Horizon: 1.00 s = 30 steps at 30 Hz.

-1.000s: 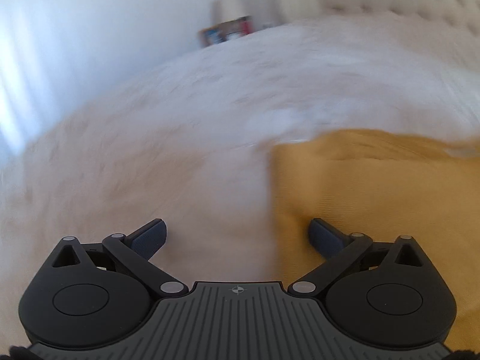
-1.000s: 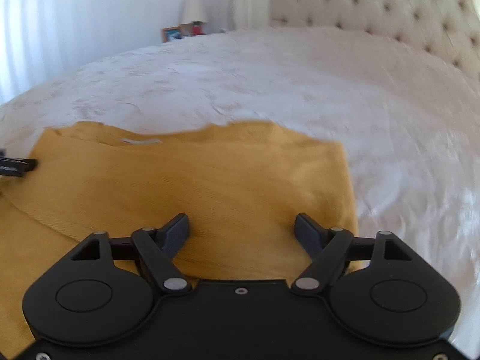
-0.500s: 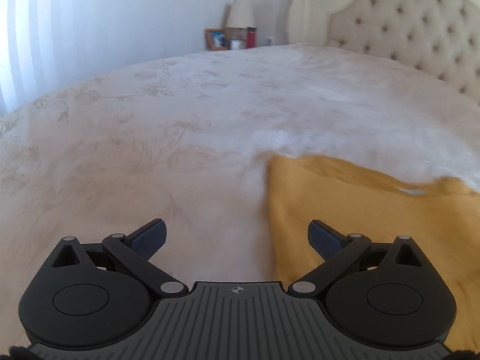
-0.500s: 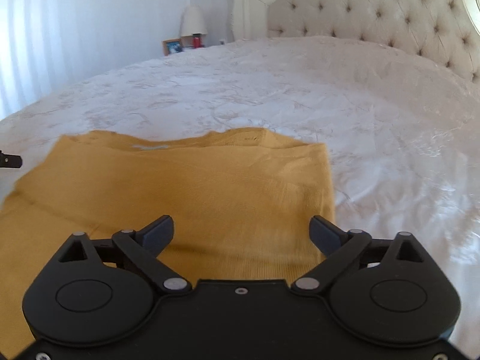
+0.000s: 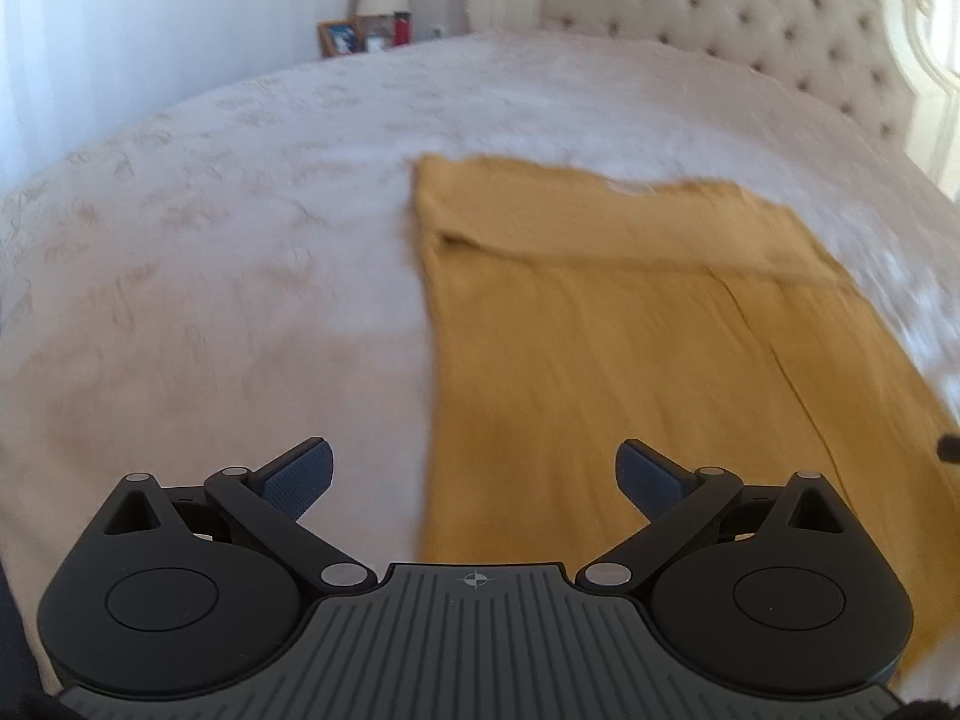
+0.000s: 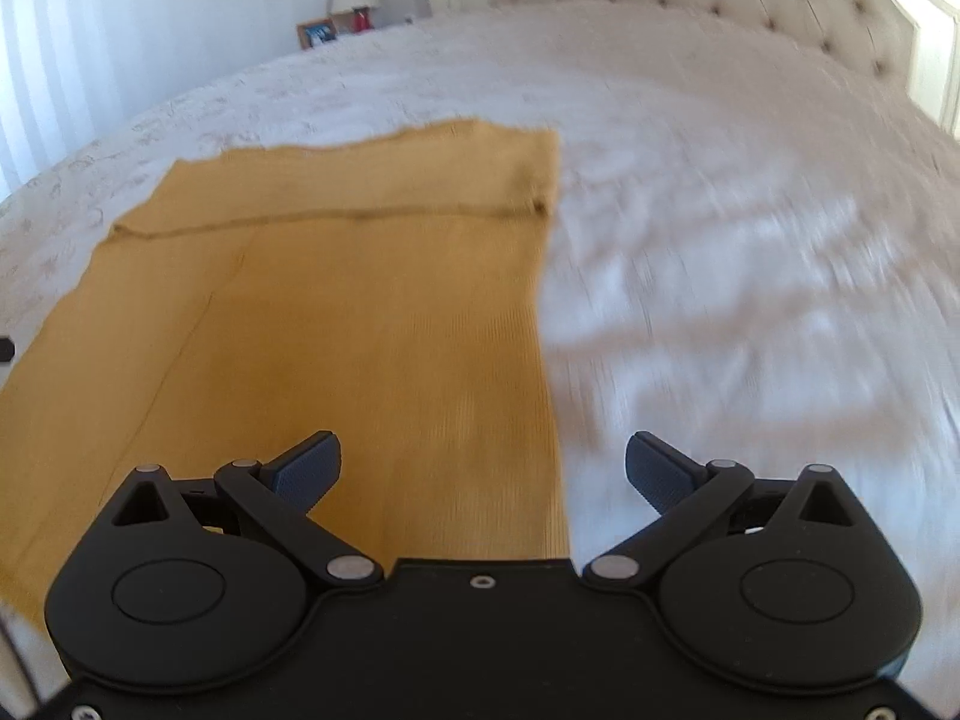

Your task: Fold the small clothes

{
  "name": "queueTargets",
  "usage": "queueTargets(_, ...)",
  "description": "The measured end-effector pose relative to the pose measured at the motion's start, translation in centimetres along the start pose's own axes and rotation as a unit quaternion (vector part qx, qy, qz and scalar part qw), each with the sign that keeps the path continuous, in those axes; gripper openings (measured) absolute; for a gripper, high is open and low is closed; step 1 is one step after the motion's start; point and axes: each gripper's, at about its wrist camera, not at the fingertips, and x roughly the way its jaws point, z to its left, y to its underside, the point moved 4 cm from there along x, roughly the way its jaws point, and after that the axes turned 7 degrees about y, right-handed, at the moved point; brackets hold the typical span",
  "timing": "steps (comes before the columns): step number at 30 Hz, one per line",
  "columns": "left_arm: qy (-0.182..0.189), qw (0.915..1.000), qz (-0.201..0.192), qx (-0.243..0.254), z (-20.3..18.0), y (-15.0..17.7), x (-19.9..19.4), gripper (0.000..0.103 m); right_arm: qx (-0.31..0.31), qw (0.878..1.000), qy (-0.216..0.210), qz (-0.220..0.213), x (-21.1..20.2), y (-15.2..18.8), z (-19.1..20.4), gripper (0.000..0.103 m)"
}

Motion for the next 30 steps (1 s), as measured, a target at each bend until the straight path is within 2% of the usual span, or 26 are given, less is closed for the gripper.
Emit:
queueTargets(7,0.007,0.9997,0.024,-0.003,-1.8,4.8,-1.9,0.103,0.039,0.998,-0.012,0.036,-2.0,3.6,-0.7,0.102)
queueTargets(13,0.002,0.9994,0.034,-0.002,-2.8,7.6,-2.8,0.103,0.061,0.997,-0.027,0.045,-3.4,5.6,-0.6,0.102)
queueTargets(23,0.004,0.9999,0.013,-0.002,-3.2,9.2,-2.7,0.103,0.084,0.994,-0.066,0.027,-3.9,7.1,-0.9,0.103)
queueTargets(30,-0.004,0.9999,-0.015,0.000,-3.4,9.9,-2.9,0.103,0.097,0.993,-0.070,0.018,-3.8,7.5,-1.0,0.103)
